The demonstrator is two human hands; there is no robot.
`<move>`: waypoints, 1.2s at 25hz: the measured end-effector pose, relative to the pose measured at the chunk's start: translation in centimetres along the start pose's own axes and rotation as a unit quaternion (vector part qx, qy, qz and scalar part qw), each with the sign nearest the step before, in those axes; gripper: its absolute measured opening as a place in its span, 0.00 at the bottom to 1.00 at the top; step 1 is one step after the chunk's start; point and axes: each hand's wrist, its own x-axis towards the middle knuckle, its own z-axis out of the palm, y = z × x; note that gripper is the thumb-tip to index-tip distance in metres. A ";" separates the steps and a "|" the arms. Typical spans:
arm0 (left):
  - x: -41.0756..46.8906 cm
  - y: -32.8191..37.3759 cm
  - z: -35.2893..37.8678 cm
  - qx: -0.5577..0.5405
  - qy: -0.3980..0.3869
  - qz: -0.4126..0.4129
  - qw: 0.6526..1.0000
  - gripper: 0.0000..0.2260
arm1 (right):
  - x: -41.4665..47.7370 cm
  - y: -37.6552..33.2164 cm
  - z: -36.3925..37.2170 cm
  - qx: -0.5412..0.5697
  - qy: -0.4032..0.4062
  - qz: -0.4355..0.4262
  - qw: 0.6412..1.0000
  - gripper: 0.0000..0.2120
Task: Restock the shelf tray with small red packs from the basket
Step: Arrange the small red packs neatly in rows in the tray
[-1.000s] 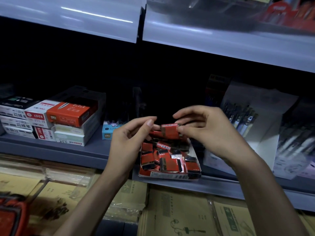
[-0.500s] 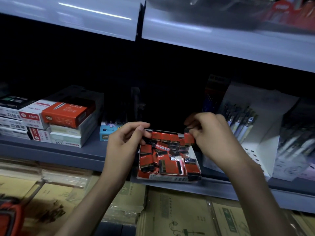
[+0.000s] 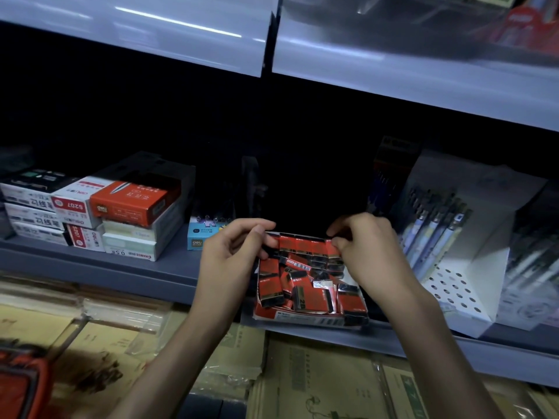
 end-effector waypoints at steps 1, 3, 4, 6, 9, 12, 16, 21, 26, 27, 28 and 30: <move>0.0 0.0 0.0 0.000 -0.001 0.001 1.000 0.09 | -0.1 0.1 0.1 0.000 -0.004 0.000 1.000 0.09; 0.0 0.0 -0.1 -0.002 -0.002 0.002 1.000 0.09 | -0.3 0.1 0.0 -0.005 -0.005 0.003 1.000 0.08; -0.1 0.0 -0.1 -0.003 -0.002 0.002 1.000 0.09 | -0.4 0.1 -0.1 -0.012 -0.008 0.004 1.000 0.07; -0.1 0.0 -0.2 -0.004 -0.003 0.001 1.000 0.09 | -0.6 0.1 -0.2 -0.032 -0.019 0.000 0.999 0.07; -0.2 0.1 -0.4 -0.006 -0.005 0.000 1.000 0.09 | -0.9 0.0 -0.6 -0.049 -0.055 -0.007 0.997 0.09; -0.2 0.0 -0.5 -0.004 -0.007 -0.002 1.000 0.09 | -1.2 0.0 -1.3 -0.031 -0.103 -0.001 0.994 0.11; -0.4 0.0 -0.4 -0.005 -0.011 -0.009 1.000 0.09 | -1.5 -0.3 -1.2 -0.035 -0.103 -0.007 0.994 0.13; -0.1 -0.2 -0.8 -0.031 -0.002 -0.024 0.999 0.09 | -2.5 -2.0 -3.7 -0.012 -0.079 -0.069 0.994 0.17; -0.2 -0.2 -0.9 -0.037 0.002 -0.015 0.999 0.10 | -4.6 -4.8 -6.2 0.066 -0.284 -0.111 0.950 0.24; -0.2 -0.2 -0.9 -0.037 0.003 -0.013 0.999 0.10 | -4.6 -4.8 -5.8 0.038 -0.304 -0.120 0.944 0.27; -0.2 -0.3 -1.0 -0.037 0.005 -0.012 0.999 0.10 | -4.5 -4.8 -5.4 0.021 -0.313 -0.124 0.942 0.27; -0.1 -0.4 -1.1 -0.039 0.011 -0.010 0.999 0.10 | -4.0 -4.4 -4.6 0.029 -0.301 -0.111 0.947 0.24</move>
